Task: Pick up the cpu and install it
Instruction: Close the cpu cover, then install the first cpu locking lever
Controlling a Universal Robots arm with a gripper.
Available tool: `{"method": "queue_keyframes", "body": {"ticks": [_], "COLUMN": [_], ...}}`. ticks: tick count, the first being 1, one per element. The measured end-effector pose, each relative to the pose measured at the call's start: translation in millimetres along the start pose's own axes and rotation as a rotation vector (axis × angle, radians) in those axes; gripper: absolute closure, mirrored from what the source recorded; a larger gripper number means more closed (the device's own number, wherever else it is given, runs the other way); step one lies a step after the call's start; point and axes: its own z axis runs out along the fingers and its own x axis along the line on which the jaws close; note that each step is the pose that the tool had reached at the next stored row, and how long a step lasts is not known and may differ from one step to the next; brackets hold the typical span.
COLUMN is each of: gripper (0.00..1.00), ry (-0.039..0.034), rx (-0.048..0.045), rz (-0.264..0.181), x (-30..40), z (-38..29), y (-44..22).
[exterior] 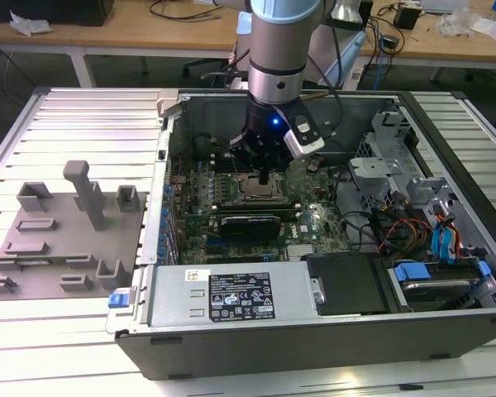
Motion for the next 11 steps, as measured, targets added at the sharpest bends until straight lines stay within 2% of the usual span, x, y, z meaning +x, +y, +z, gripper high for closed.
{"method": "queue_keyframes", "body": {"ticks": [11], "gripper": [0.89], "ry": [0.0000], "rx": [0.0001], "rz": [0.000], "x": [0.0], "z": [-2.4], "y": [-0.1]}}
